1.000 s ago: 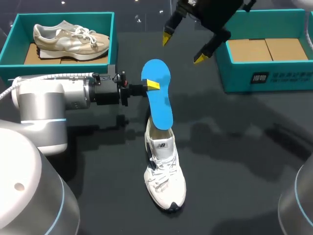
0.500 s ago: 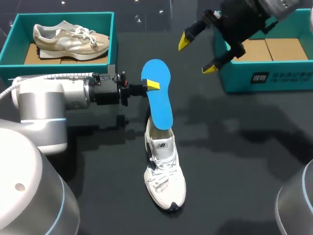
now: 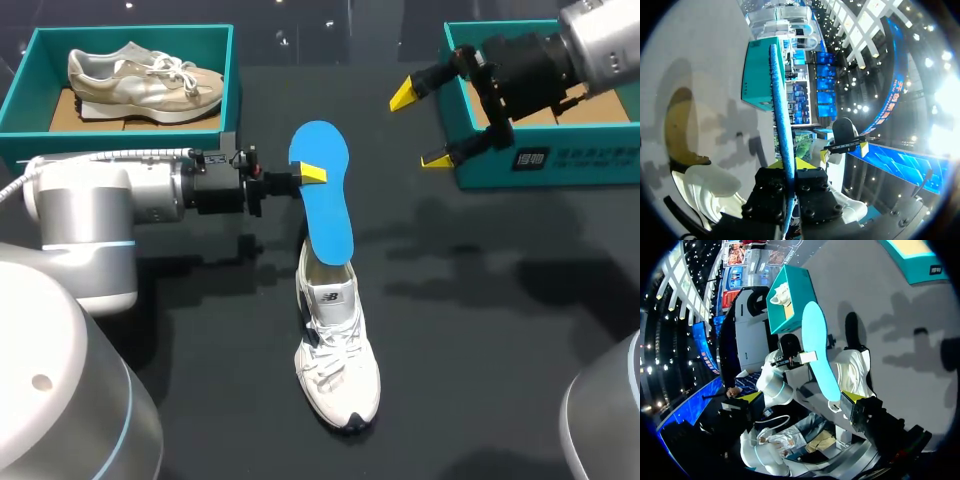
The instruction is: Take the shoe out of the shoebox, open the shoe tongue, remove and reinsert the insole, then place the shoe into the shoebox
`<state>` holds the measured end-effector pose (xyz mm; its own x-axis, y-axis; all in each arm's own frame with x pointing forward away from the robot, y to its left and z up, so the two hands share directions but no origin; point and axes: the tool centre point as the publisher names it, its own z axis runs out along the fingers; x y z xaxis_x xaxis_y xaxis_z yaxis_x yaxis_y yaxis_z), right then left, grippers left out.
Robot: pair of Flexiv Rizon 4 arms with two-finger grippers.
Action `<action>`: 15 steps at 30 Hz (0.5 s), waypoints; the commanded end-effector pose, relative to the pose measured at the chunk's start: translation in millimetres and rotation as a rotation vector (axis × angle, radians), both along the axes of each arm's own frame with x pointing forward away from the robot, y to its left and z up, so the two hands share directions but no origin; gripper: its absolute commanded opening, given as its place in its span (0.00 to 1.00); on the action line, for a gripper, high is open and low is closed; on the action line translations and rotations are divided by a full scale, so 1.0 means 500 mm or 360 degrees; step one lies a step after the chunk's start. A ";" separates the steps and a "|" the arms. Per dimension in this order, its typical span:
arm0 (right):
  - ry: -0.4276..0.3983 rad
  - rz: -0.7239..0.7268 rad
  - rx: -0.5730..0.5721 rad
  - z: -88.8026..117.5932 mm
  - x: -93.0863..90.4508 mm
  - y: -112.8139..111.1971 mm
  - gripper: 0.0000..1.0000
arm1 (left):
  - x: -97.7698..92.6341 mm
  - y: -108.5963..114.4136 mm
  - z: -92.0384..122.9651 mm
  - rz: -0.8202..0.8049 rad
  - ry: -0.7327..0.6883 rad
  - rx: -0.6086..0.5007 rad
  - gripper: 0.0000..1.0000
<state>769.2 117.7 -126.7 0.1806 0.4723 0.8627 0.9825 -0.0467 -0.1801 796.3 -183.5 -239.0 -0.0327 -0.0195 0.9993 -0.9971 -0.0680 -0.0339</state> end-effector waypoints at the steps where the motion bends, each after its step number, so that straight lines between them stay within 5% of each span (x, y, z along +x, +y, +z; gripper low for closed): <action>1: -0.0006 -0.0061 0.0290 -0.016 -0.008 -0.015 1.00 | -0.001 -0.001 -0.001 0.0002 -0.0001 0.0000 0.00; 10: 0.0039 -0.0050 0.0386 -0.032 0.003 -0.029 1.00 | -0.001 -0.001 -0.001 0.0002 -0.0001 0.0000 0.00; 15: 0.0070 -0.0041 0.0441 -0.041 0.008 -0.032 1.00 | -0.013 -0.005 0.036 -0.0007 -0.0327 0.0013 0.00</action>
<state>769.9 100.1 -141.8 0.2273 0.2464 0.9421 0.9731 -0.0215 -0.2292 793.5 -186.7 -228.5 -0.1664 -0.0137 0.9860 -0.9849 -0.0472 -0.1669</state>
